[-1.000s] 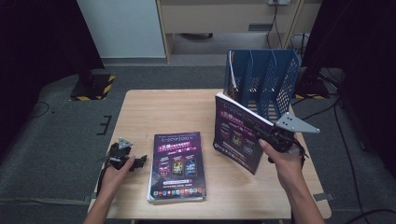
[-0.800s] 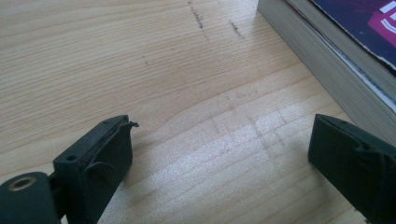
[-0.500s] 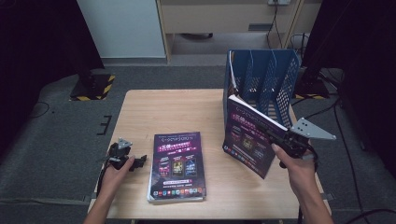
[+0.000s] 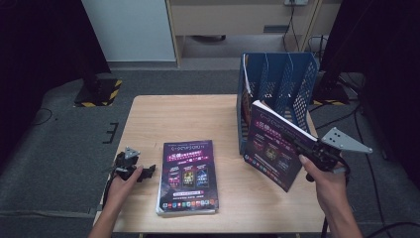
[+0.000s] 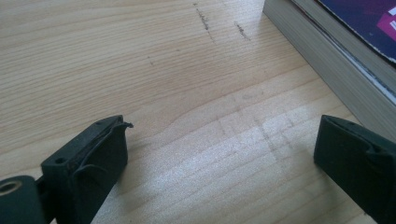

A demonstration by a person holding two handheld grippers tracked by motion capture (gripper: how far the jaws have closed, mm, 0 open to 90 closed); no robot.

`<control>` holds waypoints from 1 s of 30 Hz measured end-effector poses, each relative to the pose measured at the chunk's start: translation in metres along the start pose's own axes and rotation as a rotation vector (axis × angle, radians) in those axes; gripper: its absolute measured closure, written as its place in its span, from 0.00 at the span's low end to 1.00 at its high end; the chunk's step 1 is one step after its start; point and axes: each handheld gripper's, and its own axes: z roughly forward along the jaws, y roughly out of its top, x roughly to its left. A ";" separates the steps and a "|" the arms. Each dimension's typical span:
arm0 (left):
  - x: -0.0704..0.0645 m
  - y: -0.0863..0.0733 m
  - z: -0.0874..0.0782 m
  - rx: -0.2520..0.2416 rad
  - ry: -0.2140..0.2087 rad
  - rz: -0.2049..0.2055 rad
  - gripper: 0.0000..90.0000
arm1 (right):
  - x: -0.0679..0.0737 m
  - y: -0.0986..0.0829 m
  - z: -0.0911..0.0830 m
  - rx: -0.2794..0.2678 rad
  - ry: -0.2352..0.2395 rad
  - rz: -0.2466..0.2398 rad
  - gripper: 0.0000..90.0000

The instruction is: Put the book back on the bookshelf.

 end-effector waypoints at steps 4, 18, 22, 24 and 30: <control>0.000 0.000 0.000 0.000 0.000 0.000 0.02 | 0.001 0.009 -0.004 -0.011 0.001 0.008 0.92; 0.000 0.000 0.000 0.000 0.000 0.000 0.02 | -0.004 0.047 0.001 -0.014 -0.023 0.024 0.92; 0.000 0.000 0.000 0.000 0.001 0.000 0.02 | -0.007 0.057 0.004 -0.018 -0.041 0.027 0.92; 0.000 0.000 0.000 0.000 0.000 0.000 0.02 | -0.009 0.064 0.006 -0.019 -0.056 0.029 0.92; 0.000 0.000 0.000 0.000 0.001 0.000 0.02 | -0.017 0.075 0.013 -0.002 -0.105 0.019 0.92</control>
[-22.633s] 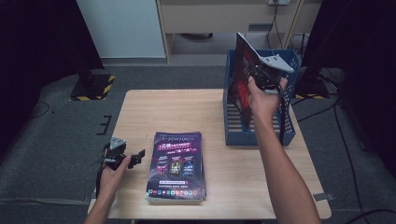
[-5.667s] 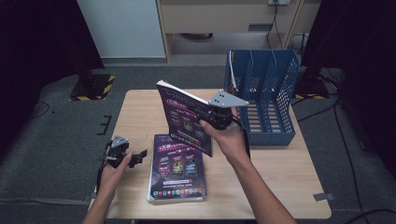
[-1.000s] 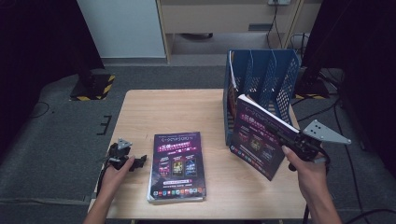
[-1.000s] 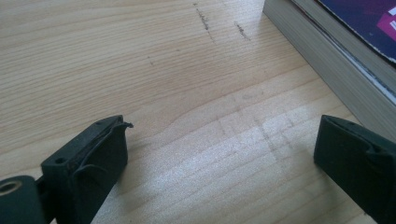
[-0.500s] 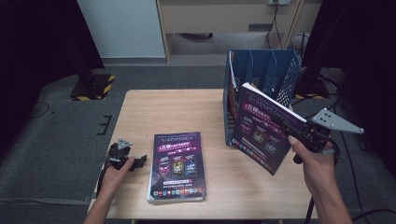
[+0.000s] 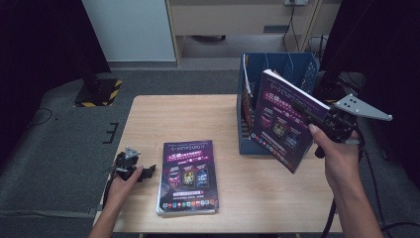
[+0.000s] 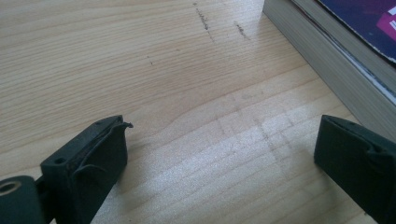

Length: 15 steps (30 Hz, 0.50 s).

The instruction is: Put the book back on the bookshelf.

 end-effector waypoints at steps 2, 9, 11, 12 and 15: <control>0.000 0.000 0.000 0.000 0.000 0.000 0.02 | -0.002 0.002 0.003 0.007 -0.018 -0.004 0.92; 0.000 0.000 0.000 0.000 0.000 0.000 0.02 | -0.011 0.006 0.014 0.026 -0.072 -0.011 0.92; 0.000 0.000 0.000 0.000 0.000 0.000 0.02 | -0.014 0.009 0.018 0.028 -0.091 -0.008 0.92; 0.000 0.000 0.000 0.000 0.000 0.000 0.02 | -0.014 0.009 0.018 0.028 -0.091 -0.008 0.92; 0.000 0.000 0.000 0.000 0.000 0.001 0.02 | -0.017 0.013 0.021 0.026 -0.113 -0.011 0.92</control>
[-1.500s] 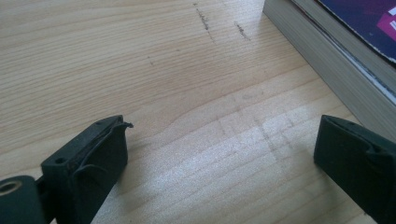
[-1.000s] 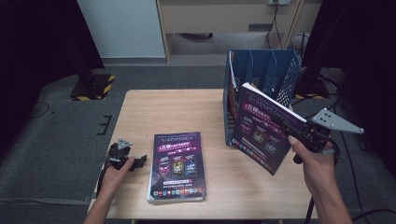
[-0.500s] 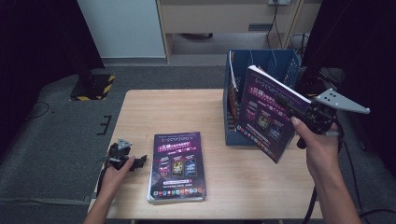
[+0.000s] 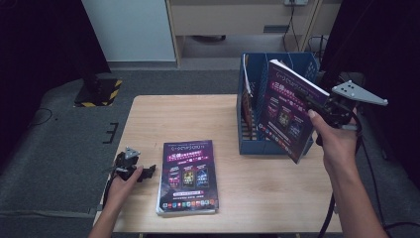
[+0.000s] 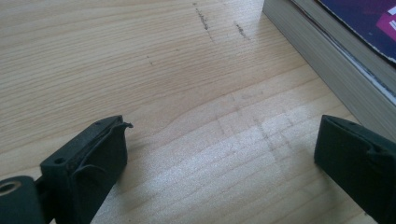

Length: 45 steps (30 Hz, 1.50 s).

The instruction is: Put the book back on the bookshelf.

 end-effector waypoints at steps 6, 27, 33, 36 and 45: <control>0.000 0.000 0.000 0.000 -0.001 0.001 0.02 | -0.003 0.003 0.007 0.011 -0.038 -0.014 0.92; 0.000 0.000 0.000 0.000 -0.001 0.001 0.02 | -0.024 0.004 0.047 0.041 -0.206 -0.017 0.92; -0.001 0.000 0.000 0.000 0.000 0.000 0.02 | -0.030 0.003 0.061 0.045 -0.231 -0.016 0.92; -0.001 0.000 0.000 0.000 0.000 0.000 0.02 | -0.033 0.003 0.070 0.044 -0.247 -0.010 0.92; -0.001 0.000 0.000 0.000 0.001 0.000 0.02 | -0.036 0.001 0.094 0.033 -0.263 0.008 0.92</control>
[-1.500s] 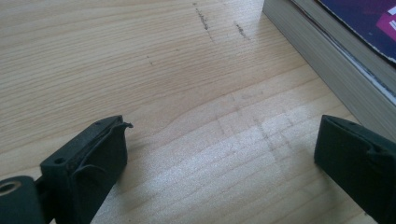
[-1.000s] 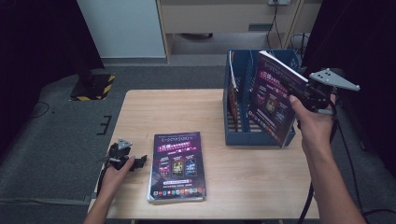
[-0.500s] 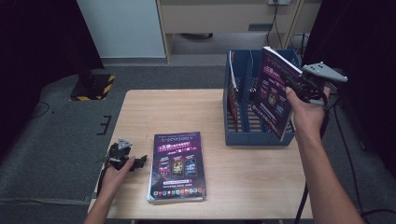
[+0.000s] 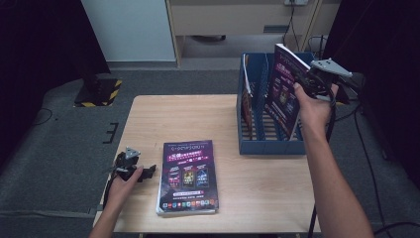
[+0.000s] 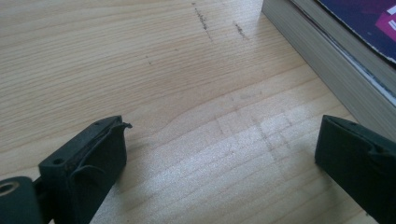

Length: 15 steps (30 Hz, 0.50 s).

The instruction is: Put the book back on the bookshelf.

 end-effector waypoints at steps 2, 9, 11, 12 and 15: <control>0.000 0.000 0.000 0.000 0.000 0.000 0.02 | 0.000 -0.001 0.004 -0.007 -0.007 0.010 0.92; 0.000 0.000 0.000 0.000 0.000 0.000 0.02 | 0.000 -0.002 0.010 -0.019 -0.018 0.021 0.92; 0.000 0.000 0.000 0.000 0.000 0.000 0.02 | 0.001 -0.002 0.012 -0.019 -0.025 0.022 0.92; 0.000 0.000 0.000 0.000 0.000 0.000 0.02 | 0.001 -0.003 0.014 -0.015 -0.032 0.021 0.92; 0.000 0.000 0.000 0.001 0.000 0.000 0.01 | 0.002 -0.005 0.019 -0.003 -0.046 0.015 0.92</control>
